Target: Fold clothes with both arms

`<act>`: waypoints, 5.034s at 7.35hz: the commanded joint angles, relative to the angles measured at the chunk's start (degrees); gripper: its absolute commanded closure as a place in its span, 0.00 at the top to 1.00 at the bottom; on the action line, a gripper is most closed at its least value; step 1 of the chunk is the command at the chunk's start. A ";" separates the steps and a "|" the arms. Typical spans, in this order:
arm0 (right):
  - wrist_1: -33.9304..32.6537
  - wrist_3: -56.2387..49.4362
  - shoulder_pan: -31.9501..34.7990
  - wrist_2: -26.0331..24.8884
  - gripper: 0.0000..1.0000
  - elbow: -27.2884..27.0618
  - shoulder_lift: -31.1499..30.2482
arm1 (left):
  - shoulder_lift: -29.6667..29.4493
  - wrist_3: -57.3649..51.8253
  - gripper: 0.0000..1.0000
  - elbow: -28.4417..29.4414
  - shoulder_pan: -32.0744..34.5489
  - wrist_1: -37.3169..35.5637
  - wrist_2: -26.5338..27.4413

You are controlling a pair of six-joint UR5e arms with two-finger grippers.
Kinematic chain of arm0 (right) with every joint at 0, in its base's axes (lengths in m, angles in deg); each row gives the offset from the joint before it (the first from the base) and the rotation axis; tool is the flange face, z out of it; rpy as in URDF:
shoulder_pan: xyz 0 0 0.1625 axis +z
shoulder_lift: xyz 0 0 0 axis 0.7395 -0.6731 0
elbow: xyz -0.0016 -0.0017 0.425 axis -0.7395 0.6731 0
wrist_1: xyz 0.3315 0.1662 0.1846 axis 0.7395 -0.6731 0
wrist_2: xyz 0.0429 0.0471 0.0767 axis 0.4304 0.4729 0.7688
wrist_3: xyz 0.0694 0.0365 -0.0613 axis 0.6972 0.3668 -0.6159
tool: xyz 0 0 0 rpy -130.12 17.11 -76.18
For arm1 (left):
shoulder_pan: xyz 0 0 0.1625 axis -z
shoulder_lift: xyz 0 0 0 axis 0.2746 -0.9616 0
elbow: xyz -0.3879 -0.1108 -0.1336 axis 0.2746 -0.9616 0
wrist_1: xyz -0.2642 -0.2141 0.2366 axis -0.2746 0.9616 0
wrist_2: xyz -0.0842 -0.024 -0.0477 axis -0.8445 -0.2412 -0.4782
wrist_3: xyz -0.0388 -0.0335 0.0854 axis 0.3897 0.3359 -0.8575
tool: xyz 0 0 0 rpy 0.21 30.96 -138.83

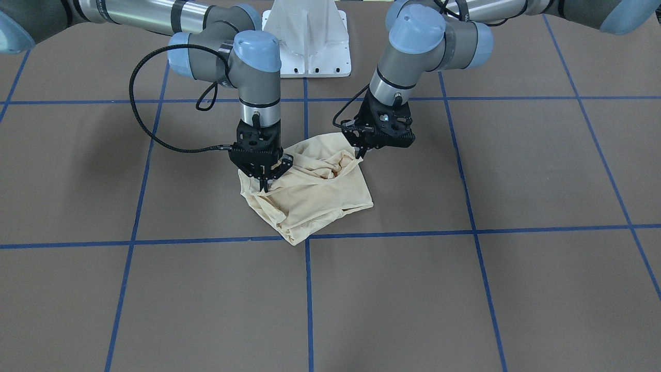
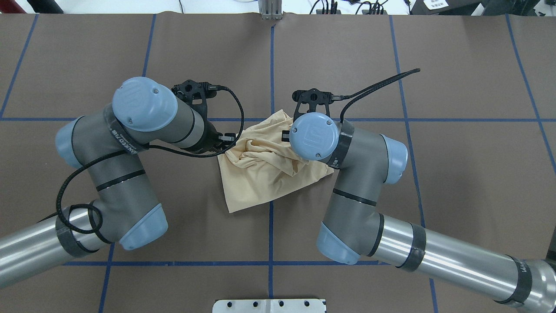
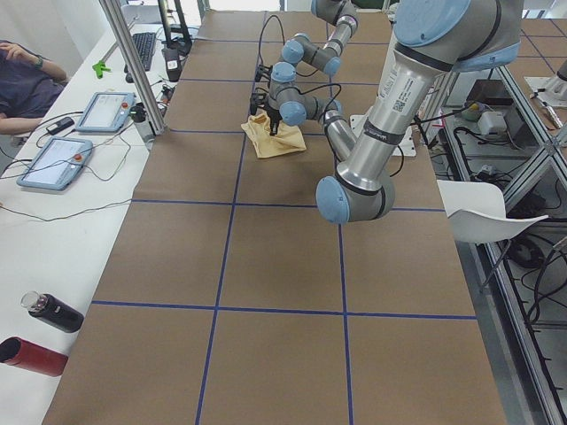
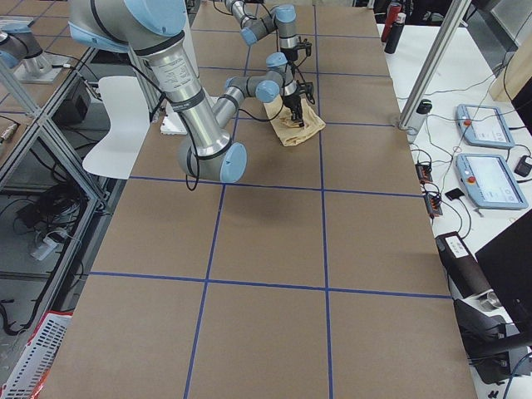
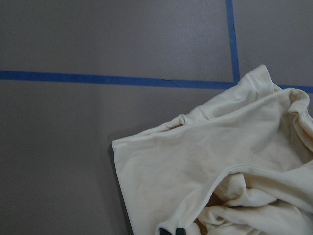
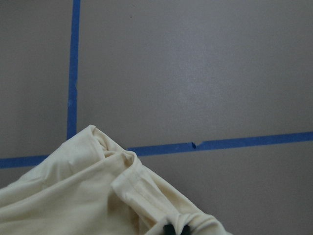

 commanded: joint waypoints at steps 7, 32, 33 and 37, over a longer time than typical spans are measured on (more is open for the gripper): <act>0.32 -3.92 6.38 8.55 1.00 3.49 3.98 | -0.96 -10.15 1.00 6.33 4.60 4.23 -0.60; -4.75 -18.83 19.75 26.09 1.00 6.98 5.01 | 4.49 -21.02 1.00 -6.12 10.57 -6.42 -7.02; -8.78 -26.28 23.77 29.32 1.00 -0.22 -0.61 | 4.66 -28.37 1.00 -8.76 13.81 -11.61 -7.11; -10.67 -55.00 40.29 38.65 1.00 -13.37 -25.29 | 15.43 -54.33 1.00 -12.74 32.68 -18.87 -14.30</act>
